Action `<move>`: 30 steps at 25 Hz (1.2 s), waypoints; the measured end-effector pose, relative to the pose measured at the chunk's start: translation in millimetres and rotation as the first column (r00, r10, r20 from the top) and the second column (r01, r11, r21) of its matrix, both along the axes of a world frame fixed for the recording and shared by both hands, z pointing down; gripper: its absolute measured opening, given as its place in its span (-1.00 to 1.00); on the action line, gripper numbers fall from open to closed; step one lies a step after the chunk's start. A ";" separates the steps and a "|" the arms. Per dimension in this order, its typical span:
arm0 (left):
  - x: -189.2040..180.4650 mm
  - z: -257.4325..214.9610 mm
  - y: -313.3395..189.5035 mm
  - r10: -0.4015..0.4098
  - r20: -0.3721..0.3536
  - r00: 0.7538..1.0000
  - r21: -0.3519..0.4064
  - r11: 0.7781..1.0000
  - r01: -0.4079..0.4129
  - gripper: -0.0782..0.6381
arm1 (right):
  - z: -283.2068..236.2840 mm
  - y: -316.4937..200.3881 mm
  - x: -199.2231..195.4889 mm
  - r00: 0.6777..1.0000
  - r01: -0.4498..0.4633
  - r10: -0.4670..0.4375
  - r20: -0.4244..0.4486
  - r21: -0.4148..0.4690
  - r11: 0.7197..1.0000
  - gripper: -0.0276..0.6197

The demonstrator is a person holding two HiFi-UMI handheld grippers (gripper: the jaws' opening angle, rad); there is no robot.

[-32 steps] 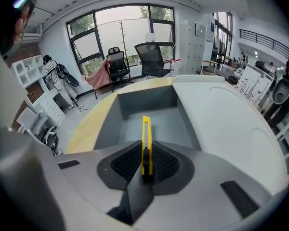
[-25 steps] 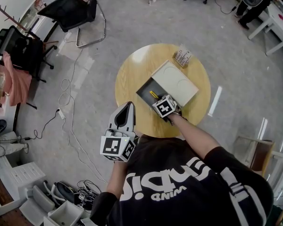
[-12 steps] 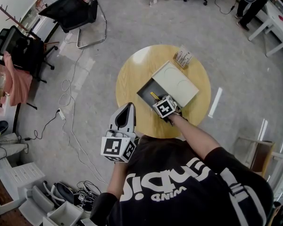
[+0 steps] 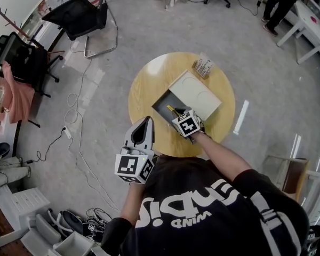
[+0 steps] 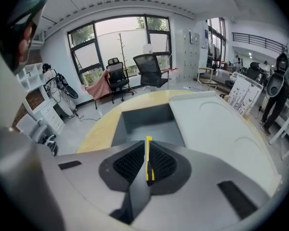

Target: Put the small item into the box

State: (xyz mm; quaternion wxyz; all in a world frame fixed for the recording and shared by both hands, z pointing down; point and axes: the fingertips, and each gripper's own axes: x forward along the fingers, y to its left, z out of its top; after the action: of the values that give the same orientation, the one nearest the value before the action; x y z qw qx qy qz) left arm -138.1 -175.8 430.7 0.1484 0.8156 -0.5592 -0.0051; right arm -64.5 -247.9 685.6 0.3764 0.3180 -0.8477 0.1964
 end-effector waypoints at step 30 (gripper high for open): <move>12.1 -5.2 7.2 0.055 0.006 0.998 0.029 0.998 -0.055 -0.76 | -261.2 52.4 98.7 0.886 -0.281 0.029 0.464 0.485 0.828 -0.89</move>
State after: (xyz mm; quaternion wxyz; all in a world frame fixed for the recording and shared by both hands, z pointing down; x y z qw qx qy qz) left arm -126.0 -168.6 425.5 0.1349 0.8327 -0.5370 -0.0071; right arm 34.2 -195.5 424.4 0.0542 0.4279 -0.9010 0.0470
